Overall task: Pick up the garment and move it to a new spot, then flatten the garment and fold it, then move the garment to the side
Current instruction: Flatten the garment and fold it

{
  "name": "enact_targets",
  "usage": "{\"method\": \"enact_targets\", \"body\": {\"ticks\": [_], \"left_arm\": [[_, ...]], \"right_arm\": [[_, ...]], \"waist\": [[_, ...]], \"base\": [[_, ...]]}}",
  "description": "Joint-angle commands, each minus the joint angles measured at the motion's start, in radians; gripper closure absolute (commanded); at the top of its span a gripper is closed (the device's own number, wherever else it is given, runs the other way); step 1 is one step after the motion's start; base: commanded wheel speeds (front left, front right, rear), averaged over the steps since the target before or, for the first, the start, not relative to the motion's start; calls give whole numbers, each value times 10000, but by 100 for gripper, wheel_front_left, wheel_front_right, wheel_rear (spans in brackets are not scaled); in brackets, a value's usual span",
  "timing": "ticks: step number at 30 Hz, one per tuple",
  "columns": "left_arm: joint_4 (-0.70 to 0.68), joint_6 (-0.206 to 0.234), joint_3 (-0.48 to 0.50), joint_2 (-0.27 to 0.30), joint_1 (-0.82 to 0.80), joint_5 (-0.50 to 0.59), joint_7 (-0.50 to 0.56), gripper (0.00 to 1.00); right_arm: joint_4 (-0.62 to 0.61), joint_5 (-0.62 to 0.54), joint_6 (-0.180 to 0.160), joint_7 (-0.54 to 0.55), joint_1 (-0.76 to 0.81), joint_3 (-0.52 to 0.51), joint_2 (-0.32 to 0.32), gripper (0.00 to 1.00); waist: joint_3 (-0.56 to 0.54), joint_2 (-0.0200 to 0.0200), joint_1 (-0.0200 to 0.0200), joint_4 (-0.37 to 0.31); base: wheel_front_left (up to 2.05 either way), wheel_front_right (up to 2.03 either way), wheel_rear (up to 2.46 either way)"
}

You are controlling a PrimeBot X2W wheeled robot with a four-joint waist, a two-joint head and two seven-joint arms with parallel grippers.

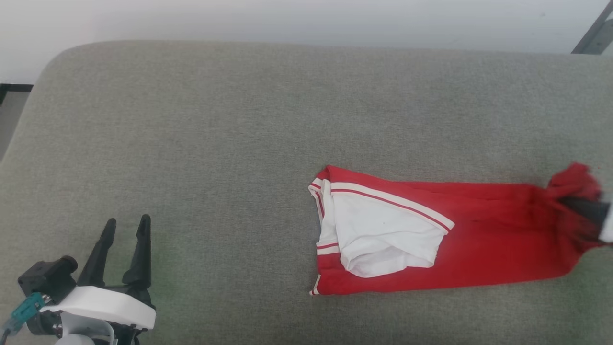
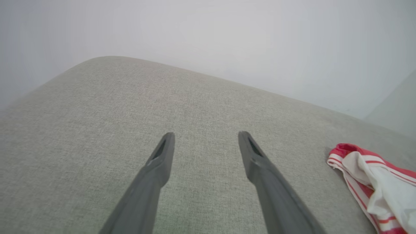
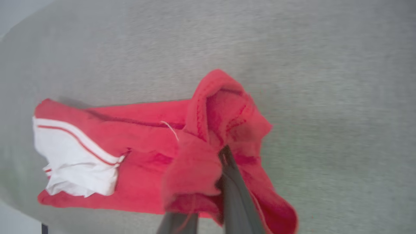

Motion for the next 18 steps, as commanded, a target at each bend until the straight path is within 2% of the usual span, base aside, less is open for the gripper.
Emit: {"method": "enact_targets", "body": {"ticks": [1, 8, 14, 18], "left_arm": [[16, -46, 36, -69, -57, 88, -43, 0], [122, -88, -165, -185, -213, 84, -43, 0], [261, -103, -389, -208, -341, 49, -43, 0], [371, -96, -555, -242, -482, -33, -43, 0]], "right_arm": [[-591, 172, -5, 238, 220, 248, 267, 100], [-1957, 273, -5, 679, 451, 1484, 1283, 100], [-1890, 144, -3, 497, 188, 2470, 1880, 100], [-1392, -26, -3, 159, -36, 3406, 2232, 100]], "waist": [[-56, -1, 0, 71], [-251, -1, 0, 538], [-351, -1, 0, 992], [-450, -1, 0, 1445]], "base": [[0, 0, 0], [0, 0, 0], [0, 0, 0], [0, 0, 0]]}}
